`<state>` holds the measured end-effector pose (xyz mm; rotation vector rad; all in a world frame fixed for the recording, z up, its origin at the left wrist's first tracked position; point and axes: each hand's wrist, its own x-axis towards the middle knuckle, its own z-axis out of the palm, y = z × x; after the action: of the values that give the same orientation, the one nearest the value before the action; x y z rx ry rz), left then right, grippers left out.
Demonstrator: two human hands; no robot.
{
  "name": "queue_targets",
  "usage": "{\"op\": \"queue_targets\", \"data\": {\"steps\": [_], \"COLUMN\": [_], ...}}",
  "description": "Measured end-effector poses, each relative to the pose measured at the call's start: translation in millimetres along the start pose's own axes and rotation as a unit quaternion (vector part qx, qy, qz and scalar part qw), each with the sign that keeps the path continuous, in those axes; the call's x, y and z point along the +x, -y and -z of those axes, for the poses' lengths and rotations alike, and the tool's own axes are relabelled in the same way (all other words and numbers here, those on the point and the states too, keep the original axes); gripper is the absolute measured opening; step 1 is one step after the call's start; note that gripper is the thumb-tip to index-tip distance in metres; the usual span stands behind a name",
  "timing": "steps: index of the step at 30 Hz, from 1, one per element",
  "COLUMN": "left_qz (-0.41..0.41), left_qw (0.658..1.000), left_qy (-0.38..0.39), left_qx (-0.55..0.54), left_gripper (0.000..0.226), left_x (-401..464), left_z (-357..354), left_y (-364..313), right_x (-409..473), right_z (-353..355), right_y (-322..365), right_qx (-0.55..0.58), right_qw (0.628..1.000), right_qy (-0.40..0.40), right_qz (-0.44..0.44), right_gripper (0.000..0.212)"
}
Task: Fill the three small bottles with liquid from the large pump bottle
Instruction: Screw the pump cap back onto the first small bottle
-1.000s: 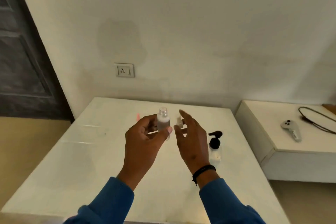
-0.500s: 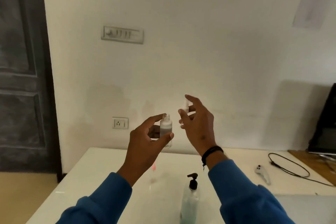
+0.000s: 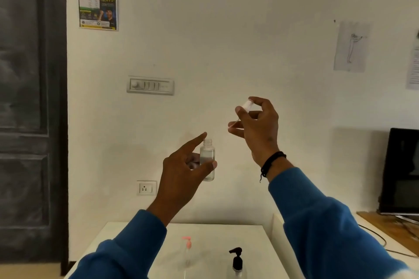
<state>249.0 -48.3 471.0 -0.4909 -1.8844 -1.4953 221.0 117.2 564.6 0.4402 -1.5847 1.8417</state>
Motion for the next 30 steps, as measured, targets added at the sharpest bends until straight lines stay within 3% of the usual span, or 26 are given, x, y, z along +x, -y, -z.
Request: {"op": "queue_targets", "data": {"steps": [12, 30], "left_qz": [-0.012, -0.029], "left_qw": [1.0, 1.0], "left_qy": [0.007, -0.004], "left_qx": [-0.012, 0.0], "left_gripper": [0.065, 0.067], "left_x": [4.2, 9.0], "left_z": [-4.8, -2.6], "left_y": [-12.4, -16.1], "right_x": [0.7, -9.2], "right_z": [-7.4, -12.3], "right_y": [37.8, 26.8], "right_qx": [0.247, 0.155], "right_qw": [0.963, 0.985], "right_qy": [-0.064, -0.047], "right_qz": [-0.083, -0.061], "right_gripper": [0.037, 0.036]}}
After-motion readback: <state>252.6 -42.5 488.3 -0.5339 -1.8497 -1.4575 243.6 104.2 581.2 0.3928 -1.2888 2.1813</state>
